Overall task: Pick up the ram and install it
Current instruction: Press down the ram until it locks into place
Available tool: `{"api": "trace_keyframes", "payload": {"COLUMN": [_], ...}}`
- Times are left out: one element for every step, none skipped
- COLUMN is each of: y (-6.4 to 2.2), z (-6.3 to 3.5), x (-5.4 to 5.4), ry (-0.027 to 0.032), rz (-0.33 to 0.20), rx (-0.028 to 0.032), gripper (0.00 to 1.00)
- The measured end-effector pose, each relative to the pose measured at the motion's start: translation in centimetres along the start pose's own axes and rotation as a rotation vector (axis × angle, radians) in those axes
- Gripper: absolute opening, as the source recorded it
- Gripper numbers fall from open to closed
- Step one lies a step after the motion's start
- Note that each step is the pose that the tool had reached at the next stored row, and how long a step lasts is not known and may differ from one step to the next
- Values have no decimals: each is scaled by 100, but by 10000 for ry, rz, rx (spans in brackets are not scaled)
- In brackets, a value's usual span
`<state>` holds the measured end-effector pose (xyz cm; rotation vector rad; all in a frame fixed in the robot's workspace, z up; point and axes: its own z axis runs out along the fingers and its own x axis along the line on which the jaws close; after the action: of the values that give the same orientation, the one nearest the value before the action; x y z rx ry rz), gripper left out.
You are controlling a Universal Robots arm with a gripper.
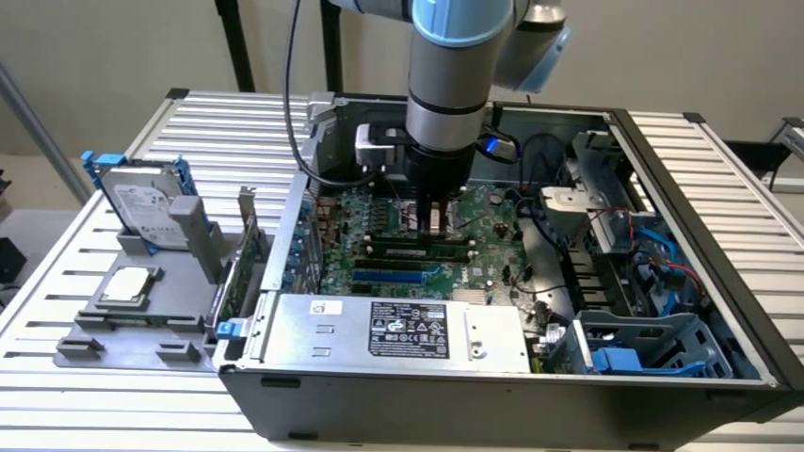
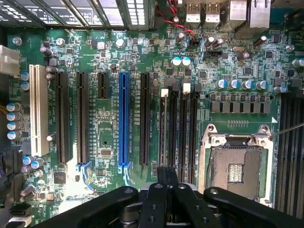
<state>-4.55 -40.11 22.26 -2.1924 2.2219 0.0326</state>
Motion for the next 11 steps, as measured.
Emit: {"api": "trace_keyframes", "payload": {"y": [1,2,3,1,-1,0,-2,-4,-6,-9,-11], "z": [0,0,-12,-30,-66,-111,-158,-204,-248,-297,-341], "x": [3,3,5,-2,-10,-9,-10,-12,-13,-14,-15], "ry": [20,21,27,-9,-40,-30,-24,-23,-25,-21,-24], "rz": [0,0,0,2,4,4,2,1,2,1,1], "rx": [-9,-13,-17,-6,4,4,1,-3,-8,-19,-24], "gripper": [11,11,11,11,11,11,11,11,11,11,11]}}
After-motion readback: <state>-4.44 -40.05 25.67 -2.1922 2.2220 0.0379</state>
